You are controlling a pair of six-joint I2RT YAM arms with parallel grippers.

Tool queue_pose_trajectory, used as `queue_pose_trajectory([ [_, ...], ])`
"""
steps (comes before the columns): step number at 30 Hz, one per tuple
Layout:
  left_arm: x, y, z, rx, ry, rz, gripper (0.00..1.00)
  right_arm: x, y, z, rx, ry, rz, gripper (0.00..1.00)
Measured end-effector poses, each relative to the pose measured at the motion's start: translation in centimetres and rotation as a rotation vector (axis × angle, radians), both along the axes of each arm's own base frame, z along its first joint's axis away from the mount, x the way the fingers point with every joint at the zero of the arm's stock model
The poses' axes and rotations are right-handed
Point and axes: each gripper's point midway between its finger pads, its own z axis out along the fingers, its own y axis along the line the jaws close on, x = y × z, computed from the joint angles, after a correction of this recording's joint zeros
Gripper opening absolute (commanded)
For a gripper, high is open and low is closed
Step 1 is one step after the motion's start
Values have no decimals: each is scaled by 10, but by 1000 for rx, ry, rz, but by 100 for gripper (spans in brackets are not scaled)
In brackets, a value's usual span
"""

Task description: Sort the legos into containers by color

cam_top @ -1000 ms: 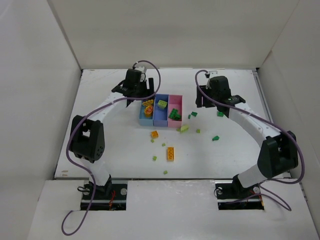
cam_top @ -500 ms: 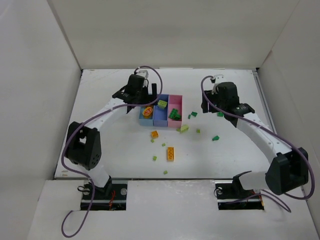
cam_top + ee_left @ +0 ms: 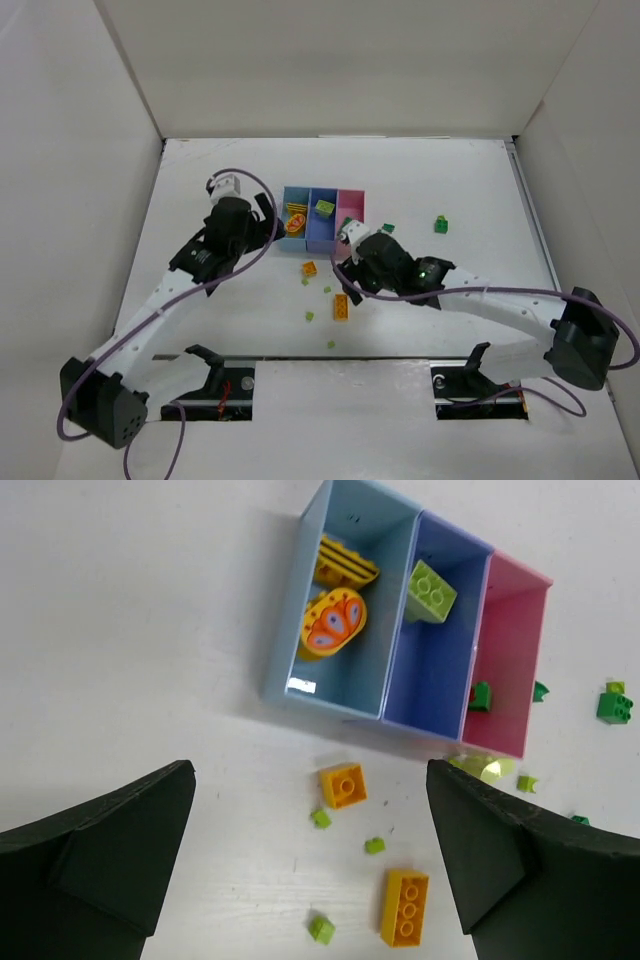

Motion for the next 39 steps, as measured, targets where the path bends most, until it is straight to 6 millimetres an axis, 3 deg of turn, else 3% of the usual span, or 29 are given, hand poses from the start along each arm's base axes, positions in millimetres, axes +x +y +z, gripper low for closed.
queue_pose_trajectory([
  [4, -38, 16, -14, -50, 33, 55, 100, -27, 16, -20, -18, 44, 11, 81],
  [7, -53, 23, -13, -85, 28, 81, 100, -38, 25, -35, -31, 73, -20, 81],
  [12, -61, 26, -14, -110, 35, 100, 100, -50, 31, -77, -96, 142, -97, 81],
  [16, -61, 25, -18, -100, 53, 99, 100, -50, 27, -103, -149, 177, -160, 73],
  [19, -60, 25, -23, -92, 68, 99, 100, -46, 31, -99, -133, 169, -182, 65],
  [21, -60, 24, -24, -90, 72, 99, 100, -46, 30, -100, -128, 173, -197, 46],
  [22, -60, 24, -24, -90, 72, 99, 100, -46, 30, -100, -131, 172, -196, 46],
  [24, -60, 24, -23, -92, 72, 96, 100, -46, 30, -100, -127, 171, -205, 34],
  [27, -61, 23, -22, -96, 69, 94, 100, -45, 29, -100, -125, 170, -215, 24],
  [32, -61, 23, -21, -101, 65, 91, 100, -45, 20, -95, -153, 154, -220, 20],
  [36, -63, 22, -27, -98, 78, 86, 100, -35, 20, -60, -158, 80, -190, 20],
  [39, -63, 21, -32, -92, 96, 82, 100, -13, 46, -7, -89, -28, -153, 20],
])
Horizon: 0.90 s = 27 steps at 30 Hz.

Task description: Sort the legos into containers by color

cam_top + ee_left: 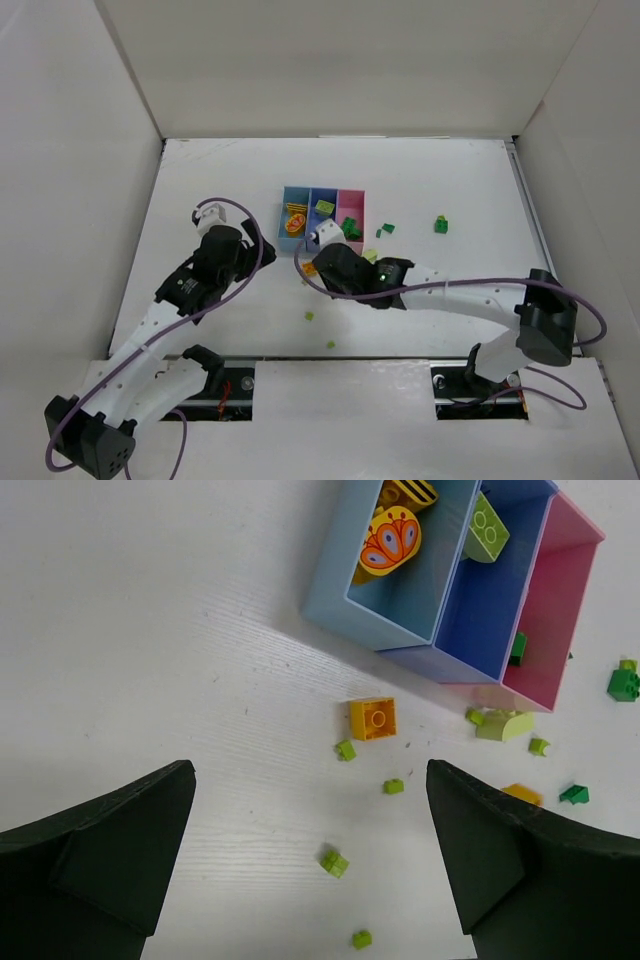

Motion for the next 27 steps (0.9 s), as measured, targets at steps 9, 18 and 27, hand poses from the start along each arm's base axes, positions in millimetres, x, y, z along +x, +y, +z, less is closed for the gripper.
queue_pose_trajectory([
  [9, 2, 0, -4, -16, 5, 26, 100, 100, 79, 106, 116, -277, 75, 20],
  [18, 0, 1, -15, -18, 31, 38, 100, 178, 101, 58, 39, -250, 93, 30],
  [27, 1, 0, -18, -15, 41, 41, 100, 183, 112, 40, 48, -209, 120, 35],
])
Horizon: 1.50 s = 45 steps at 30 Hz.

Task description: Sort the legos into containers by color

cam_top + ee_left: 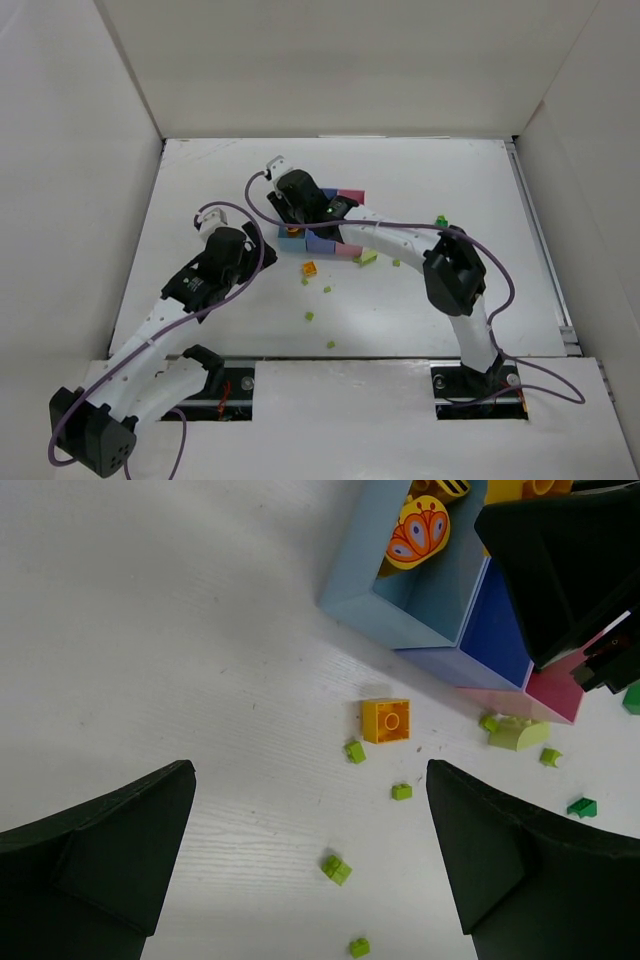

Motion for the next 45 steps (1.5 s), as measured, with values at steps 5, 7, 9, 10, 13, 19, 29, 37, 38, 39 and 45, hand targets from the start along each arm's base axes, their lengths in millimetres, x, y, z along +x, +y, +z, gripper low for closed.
queue_pose_trajectory([
  [5, 1, 0, -2, 5, 7, 2, 100, 0, -1, -3, 17, 16, -11, 43],
  [7, 1, 0, -3, 6, 9, 2, 100, 0, -2, -6, 16, 24, -13, 45],
  [9, 1, 0, -4, 7, 12, 3, 100, 0, -3, -9, 16, 33, -17, 54],
  [10, 1, 0, -4, 8, 15, 4, 100, -1, -4, -11, 16, 38, -18, 64],
  [13, 1, 0, -5, 9, 18, 4, 100, -3, -6, -17, 9, 50, -19, 73],
  [19, 0, -2, -7, 10, 26, -12, 100, -8, -12, -24, -5, 65, -21, 74],
  [29, 0, -39, -24, 29, 65, -156, 97, -25, -88, 57, 104, -23, -162, 76],
  [37, 0, -89, -58, 192, 155, -269, 96, -48, -180, 81, 172, -60, -326, 76],
  [38, 2, -93, -62, 209, 161, -271, 96, -52, -186, 76, 167, -50, -336, 76],
  [39, 3, -97, -68, 226, 168, -274, 95, -56, -193, 69, 158, -39, -349, 76],
  [45, 9, -103, -93, 281, 187, -275, 93, -73, -220, 48, 126, 7, -393, 76],
])
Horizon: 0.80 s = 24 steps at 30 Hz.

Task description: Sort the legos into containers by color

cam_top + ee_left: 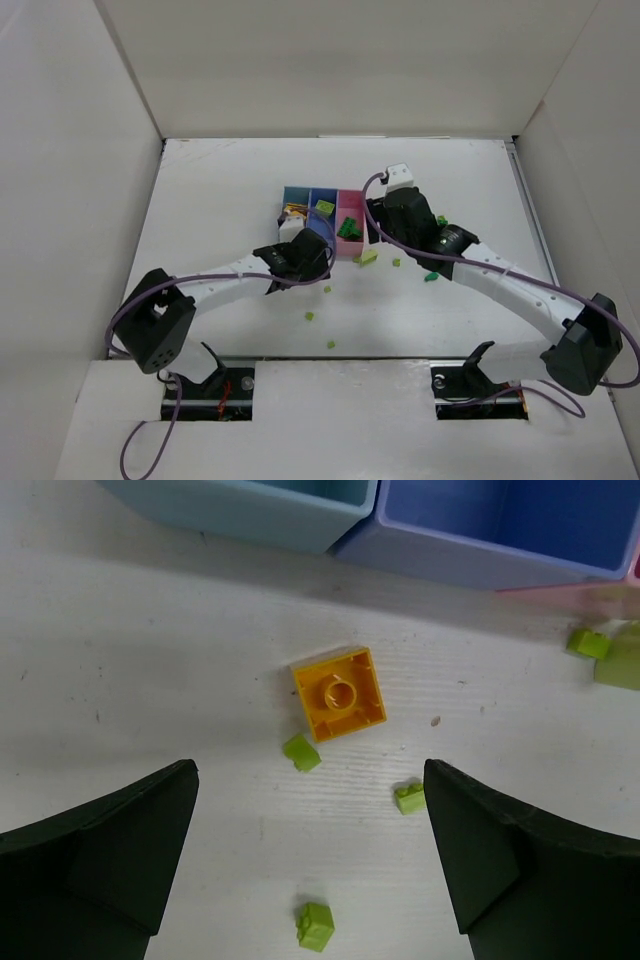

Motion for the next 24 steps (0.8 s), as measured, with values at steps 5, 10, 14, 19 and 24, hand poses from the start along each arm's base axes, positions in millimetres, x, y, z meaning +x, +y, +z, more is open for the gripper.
queue_pose_trajectory([
  [5, 13, -6, -1, -8, -46, 6, 91, -1, -4, 8, 18, -16, -18, 76],
  [10, 21, -12, -12, 3, -61, 3, 86, -2, -5, 6, 17, -12, -23, 76],
  [14, 24, -10, -22, 32, -58, 4, 75, -2, -6, 6, 19, -12, -26, 76],
  [19, 27, -9, -25, 45, -66, 10, 61, -2, -5, 6, 21, -11, -27, 76],
  [24, 28, -16, -23, 27, -81, 0, 59, -2, -6, 6, 24, -11, -29, 76],
])
